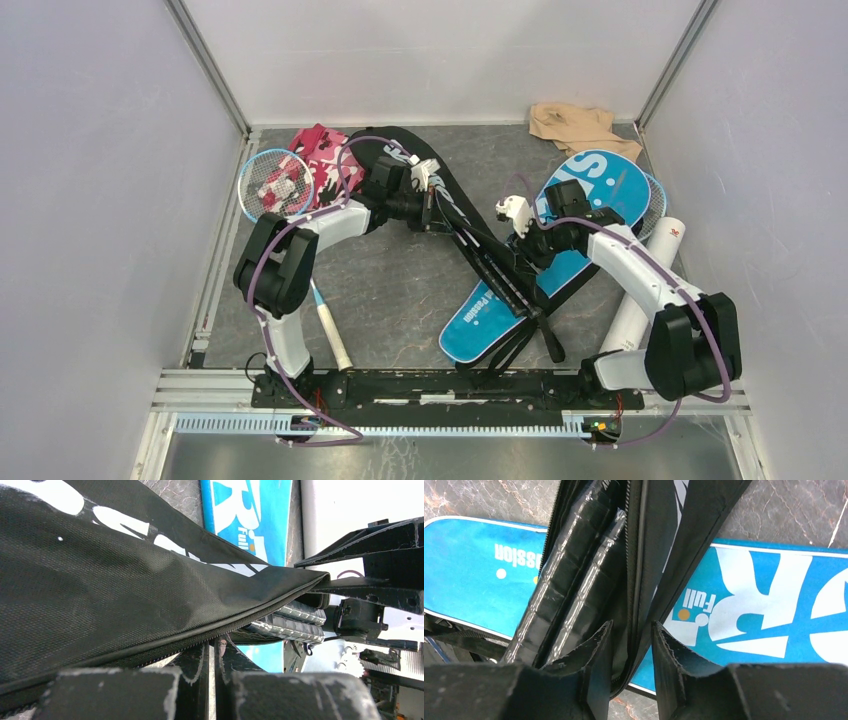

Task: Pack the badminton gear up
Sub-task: Adjust the racket in the racket bag.

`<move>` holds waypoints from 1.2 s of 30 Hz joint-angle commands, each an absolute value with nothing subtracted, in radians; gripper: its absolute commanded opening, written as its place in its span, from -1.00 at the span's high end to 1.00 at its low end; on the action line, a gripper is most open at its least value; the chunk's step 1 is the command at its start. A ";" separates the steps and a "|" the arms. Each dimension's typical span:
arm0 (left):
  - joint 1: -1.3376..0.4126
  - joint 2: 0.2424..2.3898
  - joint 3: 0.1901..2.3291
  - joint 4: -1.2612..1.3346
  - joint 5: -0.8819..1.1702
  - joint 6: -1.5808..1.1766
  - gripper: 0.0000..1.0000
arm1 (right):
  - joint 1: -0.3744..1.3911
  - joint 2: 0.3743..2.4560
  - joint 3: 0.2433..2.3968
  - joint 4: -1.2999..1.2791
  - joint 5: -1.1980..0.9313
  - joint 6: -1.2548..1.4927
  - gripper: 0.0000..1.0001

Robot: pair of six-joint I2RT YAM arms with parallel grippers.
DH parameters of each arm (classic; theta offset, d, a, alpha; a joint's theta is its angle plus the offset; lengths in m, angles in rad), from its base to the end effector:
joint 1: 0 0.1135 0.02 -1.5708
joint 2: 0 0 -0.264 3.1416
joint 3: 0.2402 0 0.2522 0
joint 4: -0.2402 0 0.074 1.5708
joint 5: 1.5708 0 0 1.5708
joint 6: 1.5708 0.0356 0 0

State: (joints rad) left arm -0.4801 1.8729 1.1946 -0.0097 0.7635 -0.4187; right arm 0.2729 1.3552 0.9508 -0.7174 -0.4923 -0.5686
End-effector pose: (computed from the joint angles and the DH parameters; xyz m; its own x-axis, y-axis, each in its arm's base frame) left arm 0.3469 -0.2084 0.1952 -0.8428 0.1078 -0.5273 0.5087 0.4792 -0.7152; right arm 0.2440 0.0858 0.2352 -0.4968 -0.6318 -0.5950 -0.8338 0.5378 0.1251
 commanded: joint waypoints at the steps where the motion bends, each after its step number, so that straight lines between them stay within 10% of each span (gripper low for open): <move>1: -0.485 1.828 1.206 0.061 0.798 -0.415 0.96 | 0.291 1.317 0.981 -0.670 -0.476 -0.541 0.19; 10: -0.485 1.834 1.191 0.079 0.793 -0.426 0.96 | 0.332 1.278 1.067 -0.701 -0.528 -0.555 -0.16; 36: -0.485 1.819 1.174 0.094 0.782 -0.426 0.96 | 0.426 1.271 1.083 -0.745 -0.478 -0.595 -0.06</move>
